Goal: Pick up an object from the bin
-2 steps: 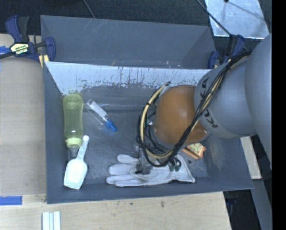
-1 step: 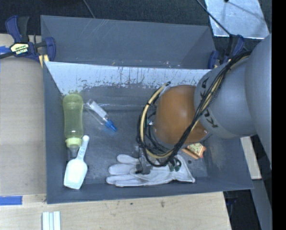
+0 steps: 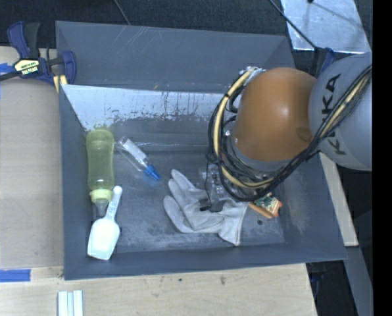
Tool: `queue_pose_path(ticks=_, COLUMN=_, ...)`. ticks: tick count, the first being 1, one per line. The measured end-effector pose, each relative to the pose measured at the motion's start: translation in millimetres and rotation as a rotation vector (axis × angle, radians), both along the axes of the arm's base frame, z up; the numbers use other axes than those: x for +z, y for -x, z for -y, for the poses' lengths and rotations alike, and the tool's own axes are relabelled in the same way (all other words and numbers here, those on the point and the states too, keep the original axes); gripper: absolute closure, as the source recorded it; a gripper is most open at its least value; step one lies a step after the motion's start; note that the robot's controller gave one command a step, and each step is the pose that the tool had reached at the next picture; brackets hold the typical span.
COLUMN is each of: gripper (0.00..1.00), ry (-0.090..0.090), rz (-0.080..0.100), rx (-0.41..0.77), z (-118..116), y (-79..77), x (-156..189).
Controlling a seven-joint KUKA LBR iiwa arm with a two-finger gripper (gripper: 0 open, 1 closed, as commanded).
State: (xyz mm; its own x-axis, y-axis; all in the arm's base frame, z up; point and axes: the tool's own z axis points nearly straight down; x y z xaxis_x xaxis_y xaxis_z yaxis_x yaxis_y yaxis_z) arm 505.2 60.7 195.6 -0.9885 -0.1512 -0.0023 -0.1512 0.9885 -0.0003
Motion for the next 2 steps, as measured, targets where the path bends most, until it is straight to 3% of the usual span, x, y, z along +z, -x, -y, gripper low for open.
queue_pose_path(ticks=1, gripper=1.00, ry=0.000, rz=0.000, rx=0.000, z=0, y=0.0, x=0)
queue_pose_path(ticks=2, gripper=1.00, ry=0.001, rz=-0.008, rx=0.012, z=0, y=3.8, x=43)
